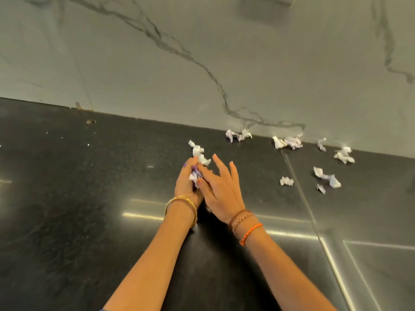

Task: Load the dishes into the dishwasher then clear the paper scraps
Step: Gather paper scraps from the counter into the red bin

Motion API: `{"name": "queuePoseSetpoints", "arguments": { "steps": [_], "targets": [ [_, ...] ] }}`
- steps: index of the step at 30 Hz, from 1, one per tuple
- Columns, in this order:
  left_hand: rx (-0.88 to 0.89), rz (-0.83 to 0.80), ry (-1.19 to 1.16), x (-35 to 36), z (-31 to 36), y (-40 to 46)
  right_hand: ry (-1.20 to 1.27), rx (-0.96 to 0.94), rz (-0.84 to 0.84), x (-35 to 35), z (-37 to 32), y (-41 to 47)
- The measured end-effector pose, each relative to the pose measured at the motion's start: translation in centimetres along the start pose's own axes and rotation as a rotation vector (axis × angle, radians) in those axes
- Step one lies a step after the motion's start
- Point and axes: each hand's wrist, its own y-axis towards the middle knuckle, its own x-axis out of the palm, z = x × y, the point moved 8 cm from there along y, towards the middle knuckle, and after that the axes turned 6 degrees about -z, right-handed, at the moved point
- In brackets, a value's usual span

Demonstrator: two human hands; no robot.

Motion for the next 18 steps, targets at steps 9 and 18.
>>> {"name": "queuePoseSetpoints", "arguments": {
  "steps": [9,18],
  "targets": [
    [0.105,-0.055,-0.136,0.1,4.5,5.7,0.398,0.092,0.215,1.0,6.3,7.2],
    [0.125,-0.090,-0.111,0.4,5.7,6.5,0.007,-0.021,-0.202,6.2,7.6,12.9]
  ]
}}
